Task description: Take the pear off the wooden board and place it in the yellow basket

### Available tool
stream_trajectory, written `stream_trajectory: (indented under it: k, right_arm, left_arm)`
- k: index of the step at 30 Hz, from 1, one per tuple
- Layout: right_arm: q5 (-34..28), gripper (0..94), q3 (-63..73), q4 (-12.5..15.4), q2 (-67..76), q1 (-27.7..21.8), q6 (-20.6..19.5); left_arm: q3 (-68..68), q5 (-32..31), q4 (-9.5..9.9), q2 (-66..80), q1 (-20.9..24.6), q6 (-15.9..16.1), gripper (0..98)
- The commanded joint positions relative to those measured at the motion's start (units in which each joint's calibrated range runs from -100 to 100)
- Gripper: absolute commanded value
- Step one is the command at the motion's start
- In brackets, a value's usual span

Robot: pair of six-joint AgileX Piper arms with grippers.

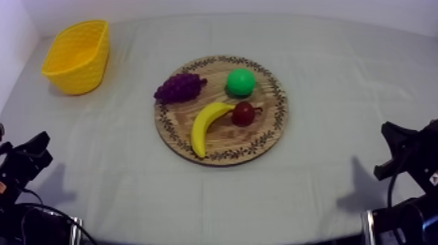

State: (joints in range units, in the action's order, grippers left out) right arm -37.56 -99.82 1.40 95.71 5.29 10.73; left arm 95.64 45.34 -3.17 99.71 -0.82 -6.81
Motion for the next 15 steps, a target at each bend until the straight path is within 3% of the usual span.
stream_trajectory:
  k: [1, 11, 15]
  right_arm:
    - [0.0, 0.4, 0.0, 0.0, 0.0, 0.0, 0.0]
    - [0.0, 0.4, 0.0, 0.0, 0.0, 0.0, 0.0]
    - [0.0, 0.4, 0.0, 0.0, 0.0, 0.0, 0.0]
  left_arm:
    - [0.0, 0.0, 0.02, 0.0, 0.0, 0.0, 0.0]
    - [0.0, 0.0, 0.02, 0.0, 0.0, 0.2, 0.0]
    - [0.0, 0.1, 0.01, 0.1, -1.4, 3.1, 0.0]
